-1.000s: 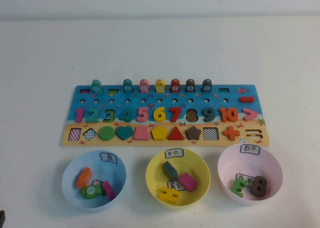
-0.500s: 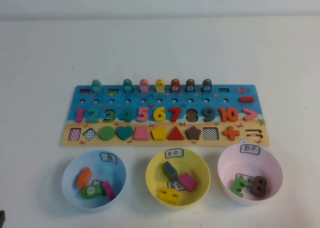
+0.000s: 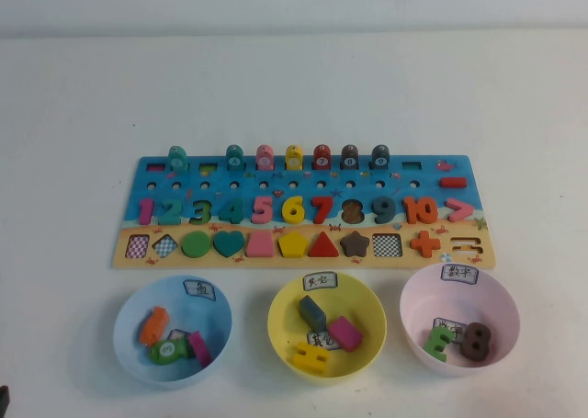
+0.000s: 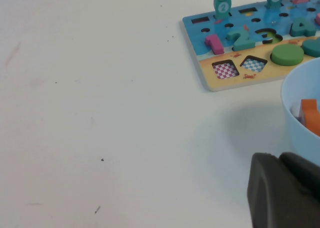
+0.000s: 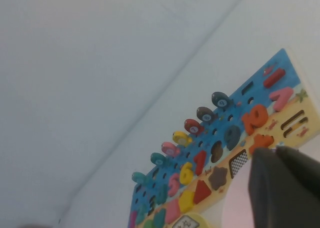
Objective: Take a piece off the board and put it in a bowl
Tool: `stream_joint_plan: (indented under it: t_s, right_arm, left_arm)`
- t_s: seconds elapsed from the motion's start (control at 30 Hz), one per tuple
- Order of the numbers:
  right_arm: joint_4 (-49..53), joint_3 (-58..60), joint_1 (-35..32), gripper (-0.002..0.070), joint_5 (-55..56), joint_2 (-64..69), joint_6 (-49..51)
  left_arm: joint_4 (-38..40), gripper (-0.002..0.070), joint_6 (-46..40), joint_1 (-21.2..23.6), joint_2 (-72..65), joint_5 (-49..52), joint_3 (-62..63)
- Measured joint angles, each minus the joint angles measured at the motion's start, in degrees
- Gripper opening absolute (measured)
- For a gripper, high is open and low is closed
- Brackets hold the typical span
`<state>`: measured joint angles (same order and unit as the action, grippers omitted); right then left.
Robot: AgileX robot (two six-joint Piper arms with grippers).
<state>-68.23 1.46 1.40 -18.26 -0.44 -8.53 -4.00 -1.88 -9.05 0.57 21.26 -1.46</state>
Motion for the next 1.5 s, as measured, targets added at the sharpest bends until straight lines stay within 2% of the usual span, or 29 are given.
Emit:
stream_joint_plan:
  t_s: [0.17, 0.33, 0.43, 0.57, 0.73, 0.97, 1.13, 1.27, 1.5]
  right_arm:
    - [-0.4, 0.0, 0.0, -0.0018, -0.4, 0.0, -1.8]
    - [-0.3, -0.4, 0.0, -0.0018, -0.4, 0.0, -10.1]
    - [3.1, -4.6, 0.0, -0.0018, -1.4, 2.5, -14.3]
    - [17.1, -16.5, 0.0, -0.0018, -9.3, 14.0, -16.1]
    - [32.7, -35.6, 0.1, -0.0018, -27.7, 32.1, -16.4]
    - [40.4, -60.8, 0.2, -0.0018, -48.7, 53.7, -16.5]
    - [42.3, -73.8, 0.7, -0.0018, -52.3, 67.2, -15.5]
    - [50.0, -80.3, 5.2, -0.0018, -52.4, 76.1, -10.7]
    - [64.1, -88.9, 17.0, -0.0018, -52.6, 91.1, -5.3]
  left_arm:
    - [0.0, -0.0004, 0.0, 0.0, 0.0, 0.0, 0.0]
    - [0.0, -0.0004, 0.0, 0.0, 0.0, 0.0, 0.0]
    - [0.0, -0.0004, 0.0, 0.0, 0.0, 0.0, 0.0]
    - [0.0, -0.0004, 0.0, 0.0, 0.0, 0.0, 0.0]
    - [0.0, -0.0004, 0.0, 0.0, 0.0, 0.0, 0.0]
    - [0.0, -0.0004, 0.0, 0.0, 0.0, 0.0, 0.0]
    - [0.0, -0.0004, 0.0, 0.0, 0.0, 0.0, 0.0]
    - [0.0, -0.0005, 0.0, 0.0, 0.0, 0.0, 0.0]
    - [0.0, -0.0004, 0.0, 0.0, 0.0, 0.0, 0.0]
